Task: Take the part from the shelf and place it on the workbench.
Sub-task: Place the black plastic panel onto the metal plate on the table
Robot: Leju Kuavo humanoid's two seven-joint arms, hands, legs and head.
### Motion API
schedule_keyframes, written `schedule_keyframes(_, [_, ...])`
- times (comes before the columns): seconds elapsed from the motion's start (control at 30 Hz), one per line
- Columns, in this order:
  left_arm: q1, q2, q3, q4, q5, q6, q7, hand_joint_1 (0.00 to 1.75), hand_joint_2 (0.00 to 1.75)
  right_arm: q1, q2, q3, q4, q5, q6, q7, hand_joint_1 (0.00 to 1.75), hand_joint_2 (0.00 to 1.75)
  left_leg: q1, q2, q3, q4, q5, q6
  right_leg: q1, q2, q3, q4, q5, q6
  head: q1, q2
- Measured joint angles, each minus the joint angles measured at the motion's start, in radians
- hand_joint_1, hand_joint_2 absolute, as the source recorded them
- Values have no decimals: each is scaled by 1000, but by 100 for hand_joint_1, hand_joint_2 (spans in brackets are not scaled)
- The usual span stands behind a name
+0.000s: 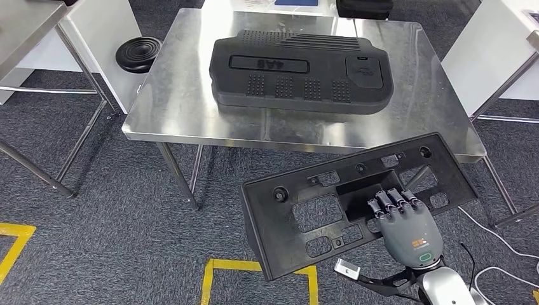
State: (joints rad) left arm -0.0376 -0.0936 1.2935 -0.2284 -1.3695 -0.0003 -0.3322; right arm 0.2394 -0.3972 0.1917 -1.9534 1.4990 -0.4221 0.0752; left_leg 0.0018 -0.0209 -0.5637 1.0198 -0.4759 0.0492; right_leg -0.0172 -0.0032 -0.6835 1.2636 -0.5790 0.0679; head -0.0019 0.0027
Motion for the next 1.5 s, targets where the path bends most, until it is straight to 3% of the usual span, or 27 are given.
schedule_keyframes(0.07, [1,-2,1,0,0,0,0,0,175,3,0,-2,1,11,0,7,150,175,0,-4,21,0,-17,-4,0,0,34,-137,91,17,1,0])
schedule_keyframes(0.13, [1,-3,5,1,0,0,0,0,175,3,2,-2,5,20,0,12,150,175,-4,-6,36,-1,-33,-13,5,-1,67,-238,137,2,1,0])
schedule_keyframes(0.2, [0,-4,8,1,1,0,0,0,175,3,6,-2,9,29,0,17,150,175,-7,-6,46,1,-40,-25,9,-1,78,-257,136,-28,0,0])
schedule_keyframes(0.3, [0,-5,14,0,1,2,-1,0,175,4,11,-1,14,40,0,26,150,175,-7,2,40,36,-58,-39,-3,1,107,-264,139,-47,-2,0])
schedule_keyframes(0.33, [-1,-5,15,0,1,3,-1,0,175,4,13,0,15,42,1,31,150,175,-5,5,17,80,-74,-44,-6,1,117,-266,134,-53,-3,0])
schedule_keyframes(0.43, [0,-6,16,0,-1,6,-1,0,175,5,17,0,19,45,2,40,150,175,1,12,-99,252,-138,-57,-5,1,140,-266,115,-63,-5,0])
schedule_keyframes(0.47, [2,-7,16,0,-2,6,0,0,175,6,18,0,21,46,2,41,150,175,3,12,-125,273,-140,-59,-5,2,149,-266,107,-62,-5,0])
schedule_keyframes(0.5, [3,-7,16,0,-2,7,0,0,175,7,19,0,22,46,2,42,150,175,4,13,-134,258,-120,-60,-6,3,162,-266,98,-61,-5,0])
schedule_keyframes(0.6, [5,-7,18,0,-2,9,1,0,175,9,22,0,25,46,2,43,150,175,5,17,-93,88,9,-53,-6,4,199,-267,68,-49,-6,0])
schedule_keyframes(0.67, [4,-7,20,0,-2,9,2,0,175,8,23,0,26,46,3,44,150,175,2,19,-74,27,43,-42,-2,4,209,-269,55,-37,-8,0])
schedule_keyframes(0.77, [3,-8,21,0,-2,9,2,0,175,9,23,-1,27,46,3,44,150,175,2,17,-60,16,44,-25,2,3,214,-262,53,-19,-8,0])
schedule_keyframes(0.8, [3,-9,22,0,-2,9,2,0,175,9,23,-1,27,46,3,44,150,175,3,15,-54,12,44,-20,2,3,197,-231,54,-15,-6,0])
schedule_keyframes(0.83, [2,-9,22,0,-2,9,2,0,175,7,22,-1,27,46,3,44,150,175,5,14,-48,7,43,-15,1,3,164,-182,50,-13,-5,0])
schedule_keyframes(0.9, [2,-9,22,0,-2,9,2,0,175,6,22,-1,29,46,3,44,150,175,5,11,-41,4,35,-6,1,3,71,-47,17,-19,-4,0])
schedule_keyframes(0.97, [2,-9,23,0,-2,9,2,0,175,7,23,0,31,46,3,44,150,175,4,8,-31,4,23,-3,0,3,-2,28,-19,-21,-4,0])
schedule_keyframes(1.0, [2,-9,23,0,-2,9,2,0,175,7,23,0,33,47,4,44,150,175,3,7,-22,4,17,-3,0,3,-13,16,-11,-15,-4,0])
schedule_keyframes(1.03, [2,-9,23,0,-2,9,2,0,175,6,23,0,34,47,5,44,150,175,3,5,-12,4,10,-4,0,3,-5,-31,19,-4,-4,0])
schedule_keyframes(1.07, [2,-9,24,0,-2,9,2,0,175,4,24,1,36,48,8,43,150,175,3,4,-2,4,3,-7,0,2,16,-102,63,8,-3,0])
schedule_keyframes(1.1, [2,-9,24,0,-2,9,1,0,175,1,25,2,38,49,11,42,150,175,2,3,7,4,-5,-10,1,2,37,-170,104,12,-3,0])
schedule_keyframes(1.17, [2,-9,25,0,-1,9,0,0,175,-8,27,4,44,51,18,41,150,175,-1,1,16,0,-17,-22,5,0,65,-248,136,-7,-3,0])
schedule_keyframes(1.23, [2,-8,27,0,1,9,-2,0,175,-14,30,8,50,52,21,41,150,175,-3,1,23,2,-20,-35,6,1,75,-259,135,-35,-4,0])
schedule_keyframes(1.33, [2,-6,29,-1,2,9,-4,0,175,-17,33,12,55,53,26,45,150,175,-1,8,14,52,-47,-49,-4,2,107,-263,141,-56,-6,0])
schedule_keyframes(1.43, [1,-6,31,-2,2,9,-4,0,175,-23,33,19,60,53,32,57,150,175,2,12,-89,228,-121,-60,-3,1,122,-264,130,-68,-9,0])
schedule_keyframes(1.47, [2,-7,32,-2,1,9,-4,0,175,-24,33,21,63,53,32,59,150,175,3,12,-122,268,-134,-62,-2,2,127,-264,125,-70,-9,0])
schedule_keyframes(1.5, [4,-7,32,-2,1,9,-4,0,175,-24,34,23,66,53,32,60,150,175,3,13,-139,275,-127,-62,-1,4,133,-264,119,-69,-9,0])
